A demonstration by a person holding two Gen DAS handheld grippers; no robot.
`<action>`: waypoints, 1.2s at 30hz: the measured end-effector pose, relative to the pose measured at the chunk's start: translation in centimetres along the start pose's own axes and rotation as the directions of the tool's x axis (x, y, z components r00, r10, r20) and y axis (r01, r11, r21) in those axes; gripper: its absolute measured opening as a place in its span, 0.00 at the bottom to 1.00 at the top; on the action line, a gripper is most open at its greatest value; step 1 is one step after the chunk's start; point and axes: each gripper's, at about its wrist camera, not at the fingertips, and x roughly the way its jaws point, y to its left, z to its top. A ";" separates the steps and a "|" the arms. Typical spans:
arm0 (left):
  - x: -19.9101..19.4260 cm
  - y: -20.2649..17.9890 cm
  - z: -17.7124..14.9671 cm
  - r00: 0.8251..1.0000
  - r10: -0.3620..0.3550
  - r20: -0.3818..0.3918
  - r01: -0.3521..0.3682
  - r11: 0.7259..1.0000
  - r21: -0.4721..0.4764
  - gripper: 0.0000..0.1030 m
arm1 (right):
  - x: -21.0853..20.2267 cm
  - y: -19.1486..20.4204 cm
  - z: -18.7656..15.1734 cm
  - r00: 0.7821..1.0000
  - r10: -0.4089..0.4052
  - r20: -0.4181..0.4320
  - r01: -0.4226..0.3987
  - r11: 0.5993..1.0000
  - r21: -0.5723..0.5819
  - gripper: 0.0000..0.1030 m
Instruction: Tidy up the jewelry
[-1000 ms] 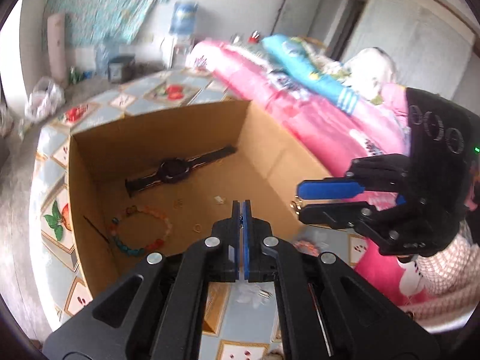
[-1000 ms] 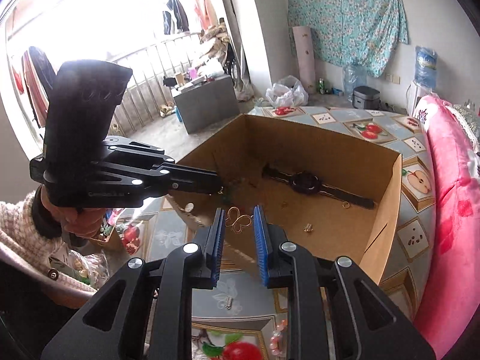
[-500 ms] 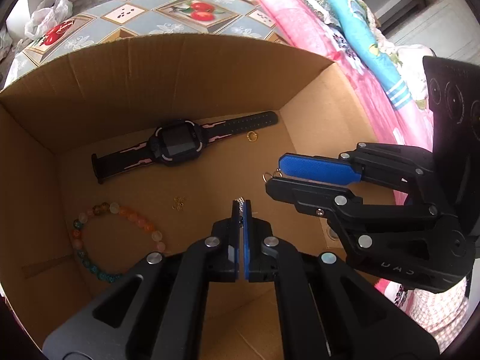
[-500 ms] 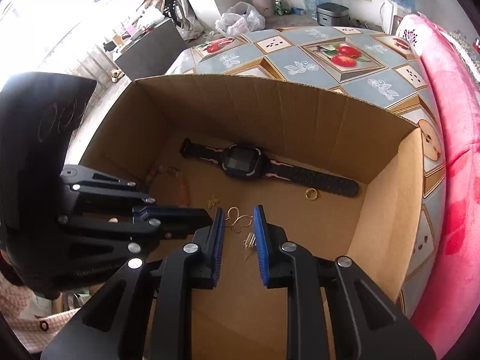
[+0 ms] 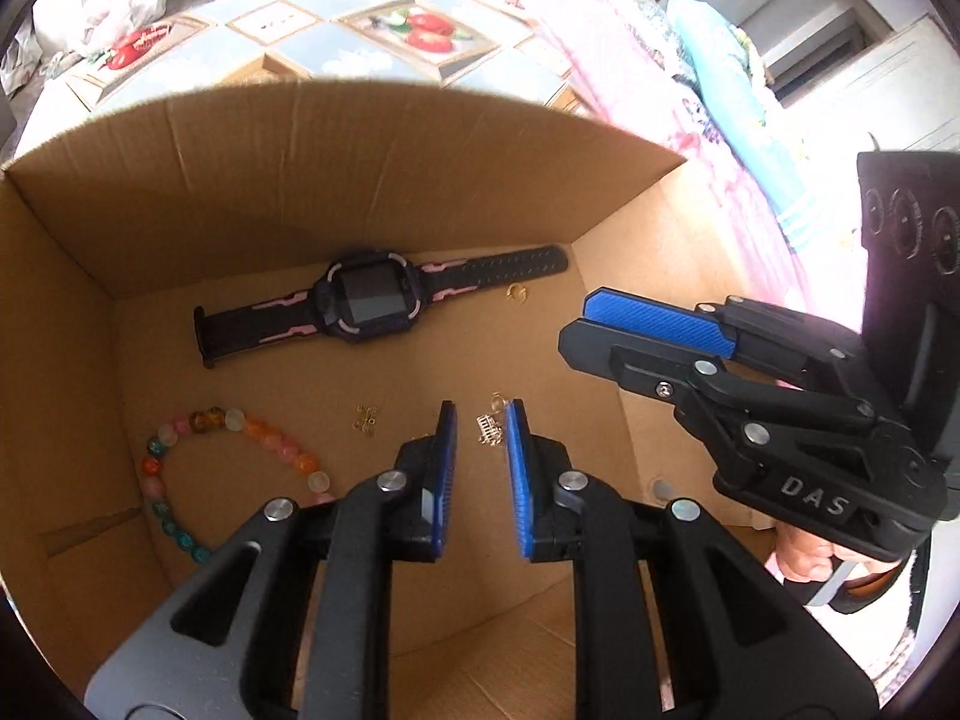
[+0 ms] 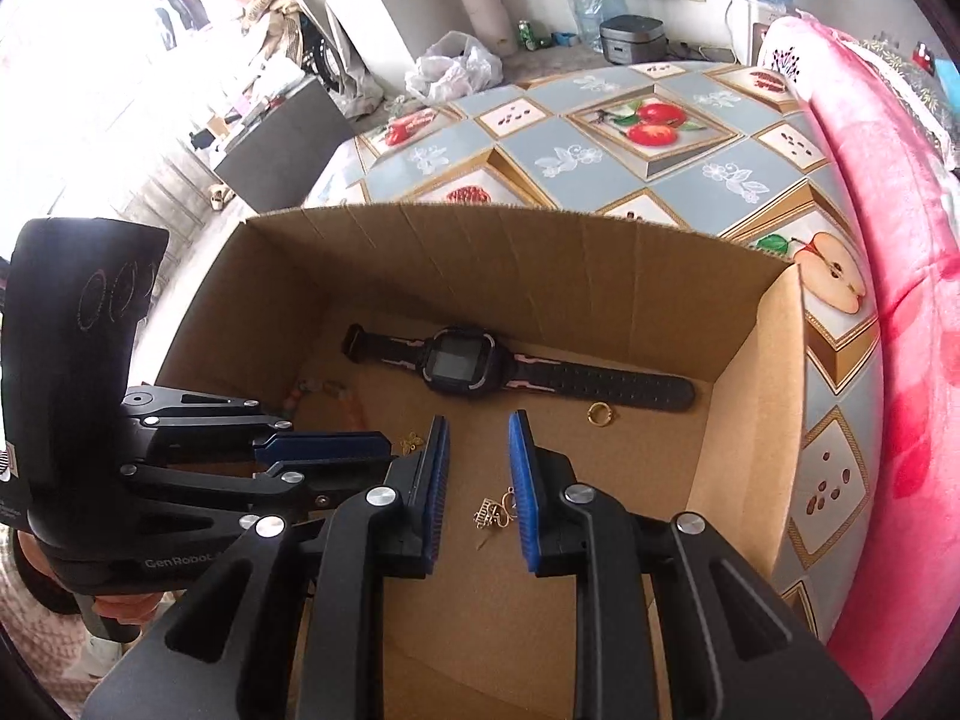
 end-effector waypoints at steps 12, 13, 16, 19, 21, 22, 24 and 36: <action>-10.0 -2.2 -5.9 0.951 -0.092 0.294 0.045 0.986 0.163 0.20 | -8.4 1.9 -5.2 0.969 0.076 0.234 -0.066 0.997 -0.047 0.20; -10.9 -2.5 -6.8 0.943 -0.101 0.317 0.044 0.983 0.181 0.22 | -9.2 2.2 -6.0 0.964 0.090 0.251 -0.077 0.995 -0.060 0.20; -13.2 -3.0 -10.5 0.911 -0.138 0.388 0.043 0.969 0.245 0.24 | -11.6 3.7 -9.5 0.943 0.145 0.300 -0.109 0.985 -0.134 0.20; -14.8 -3.2 -14.1 0.884 -0.157 0.441 0.022 0.955 0.296 0.25 | -12.4 5.0 -12.9 0.935 0.186 0.301 -0.131 0.972 -0.194 0.20; -15.1 -3.1 -16.0 0.875 -0.168 0.454 0.019 0.949 0.315 0.26 | -12.4 5.2 -14.8 0.934 0.205 0.293 -0.150 0.968 -0.199 0.20; -14.9 -3.1 -17.3 0.877 -0.170 0.450 0.017 0.946 0.325 0.26 | -12.1 5.3 -15.8 0.932 0.221 0.287 -0.173 0.967 -0.185 0.20; -14.0 -3.3 -19.0 0.888 -0.148 0.435 -0.010 0.940 0.340 0.27 | -11.2 5.3 -17.3 0.935 0.234 0.265 -0.197 0.968 -0.157 0.20; -2.2 -4.5 -21.8 0.946 0.046 0.322 -0.176 0.905 0.388 0.27 | -2.5 4.9 -21.8 0.993 0.080 0.083 -0.082 0.996 0.023 0.20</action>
